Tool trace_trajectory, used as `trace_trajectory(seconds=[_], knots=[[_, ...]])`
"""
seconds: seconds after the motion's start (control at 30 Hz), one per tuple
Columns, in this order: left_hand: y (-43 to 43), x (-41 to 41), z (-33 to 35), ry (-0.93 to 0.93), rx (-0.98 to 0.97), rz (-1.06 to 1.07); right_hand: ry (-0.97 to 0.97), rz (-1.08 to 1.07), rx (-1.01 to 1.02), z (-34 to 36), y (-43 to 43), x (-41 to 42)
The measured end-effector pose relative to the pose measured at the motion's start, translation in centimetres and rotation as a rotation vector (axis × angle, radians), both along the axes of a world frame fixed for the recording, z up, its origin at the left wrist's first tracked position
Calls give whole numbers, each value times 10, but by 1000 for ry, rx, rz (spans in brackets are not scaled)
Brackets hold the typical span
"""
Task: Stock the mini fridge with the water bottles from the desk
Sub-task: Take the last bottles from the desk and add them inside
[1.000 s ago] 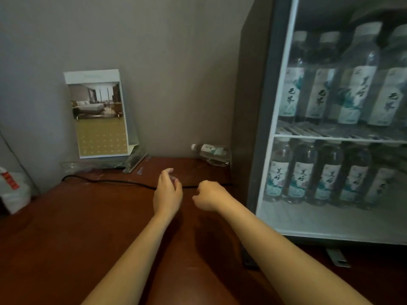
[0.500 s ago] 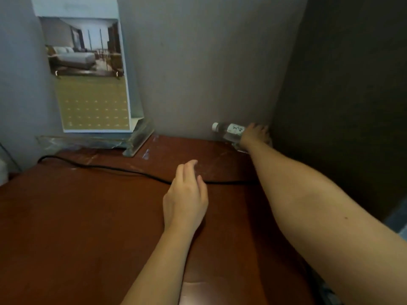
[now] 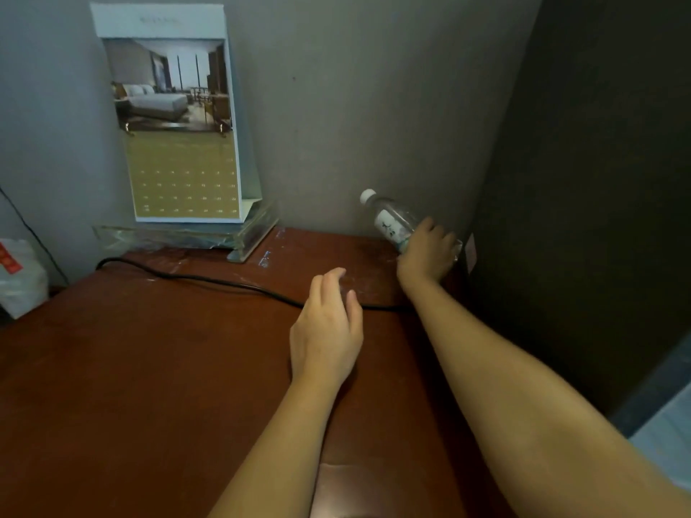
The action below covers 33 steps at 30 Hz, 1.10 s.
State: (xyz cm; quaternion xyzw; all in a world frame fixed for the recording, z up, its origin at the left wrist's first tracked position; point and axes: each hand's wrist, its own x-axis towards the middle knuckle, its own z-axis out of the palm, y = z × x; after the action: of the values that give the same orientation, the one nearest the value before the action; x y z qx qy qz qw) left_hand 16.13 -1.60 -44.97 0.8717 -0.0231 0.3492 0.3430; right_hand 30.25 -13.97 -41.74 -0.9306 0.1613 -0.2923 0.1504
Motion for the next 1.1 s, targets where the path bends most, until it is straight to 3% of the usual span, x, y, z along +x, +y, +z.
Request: trace_trajectory(seconds=[0.13, 0.23, 0.33, 0.43, 0.6, 0.9, 1.1], knots=[[2, -1, 1, -38, -91, -1, 33, 170, 323, -7, 42, -61], [5, 0, 2, -43, -264, -16, 30, 386, 500, -4, 57, -101], [8, -2, 5, -80, -556, -85, 79, 578, 460, 5, 53, -141], [8, -9, 6, -173, -711, -143, 122, 626, 340, 8, 42, -172], [6, -16, 6, -64, -668, -171, 213, 616, 369, -12, 21, -197], [1, -25, 19, 62, -632, -300, 182, 781, 475, -26, -1, -215], [-1, -37, 22, 195, -796, -365, 272, 810, 590, -19, -2, -210]])
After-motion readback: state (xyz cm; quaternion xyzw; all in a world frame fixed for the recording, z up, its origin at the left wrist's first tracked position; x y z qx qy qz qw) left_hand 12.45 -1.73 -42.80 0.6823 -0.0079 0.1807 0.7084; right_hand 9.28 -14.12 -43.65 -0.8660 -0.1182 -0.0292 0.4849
